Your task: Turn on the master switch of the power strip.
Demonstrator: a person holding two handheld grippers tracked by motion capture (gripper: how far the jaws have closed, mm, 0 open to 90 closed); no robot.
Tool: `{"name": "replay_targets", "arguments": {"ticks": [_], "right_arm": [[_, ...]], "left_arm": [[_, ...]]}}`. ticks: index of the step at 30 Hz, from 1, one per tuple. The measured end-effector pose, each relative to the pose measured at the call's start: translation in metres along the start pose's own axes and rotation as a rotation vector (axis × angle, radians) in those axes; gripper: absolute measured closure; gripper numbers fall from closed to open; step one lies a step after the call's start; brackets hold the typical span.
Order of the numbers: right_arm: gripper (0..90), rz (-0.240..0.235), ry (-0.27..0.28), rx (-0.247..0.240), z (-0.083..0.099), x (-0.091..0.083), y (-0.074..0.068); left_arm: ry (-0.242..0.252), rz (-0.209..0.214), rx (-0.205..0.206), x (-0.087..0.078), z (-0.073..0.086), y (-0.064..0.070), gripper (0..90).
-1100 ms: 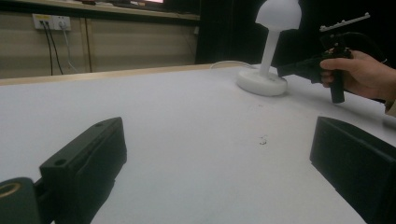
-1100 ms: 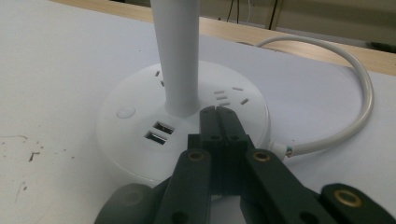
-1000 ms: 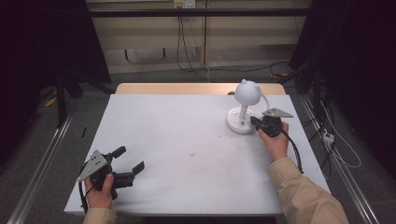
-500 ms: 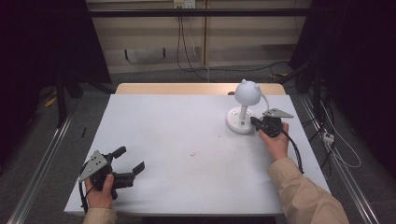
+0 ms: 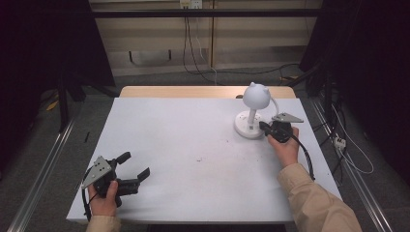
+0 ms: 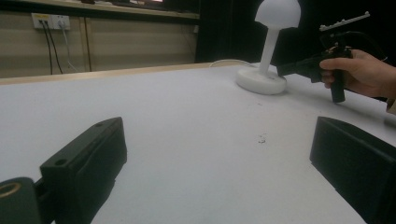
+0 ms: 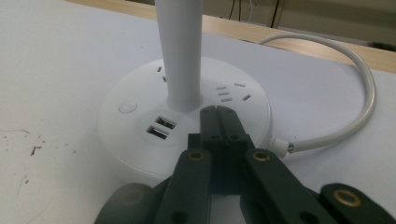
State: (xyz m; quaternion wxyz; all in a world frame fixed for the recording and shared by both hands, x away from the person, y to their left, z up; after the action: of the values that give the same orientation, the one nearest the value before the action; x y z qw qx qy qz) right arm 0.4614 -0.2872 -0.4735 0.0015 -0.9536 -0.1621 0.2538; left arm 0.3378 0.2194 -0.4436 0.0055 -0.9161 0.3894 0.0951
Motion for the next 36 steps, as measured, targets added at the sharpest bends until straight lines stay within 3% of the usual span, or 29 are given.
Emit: {"name": "replay_targets", "arguments": {"ticks": [36], "right_arm": [[90.0,-0.007,-0.004,0.024,0.0004,0.0004,0.0012]], "left_arm": [[-0.004,0.01,0.001,0.0024,0.0002,0.0012,3.5]]}}
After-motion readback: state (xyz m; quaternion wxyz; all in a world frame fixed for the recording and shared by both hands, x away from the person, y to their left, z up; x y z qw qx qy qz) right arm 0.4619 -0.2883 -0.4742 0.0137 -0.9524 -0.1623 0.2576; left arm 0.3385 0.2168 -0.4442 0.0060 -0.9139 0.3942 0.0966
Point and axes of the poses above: each handheld gripper's, and its own axes: x roughly forward along the jaws, z roughly out of its underside, y roughly to its right, the point moved 3 cm from there along x, roughly forward along the jaws, and after that the axes turned 5 degrees about x, right-handed, at the moved point
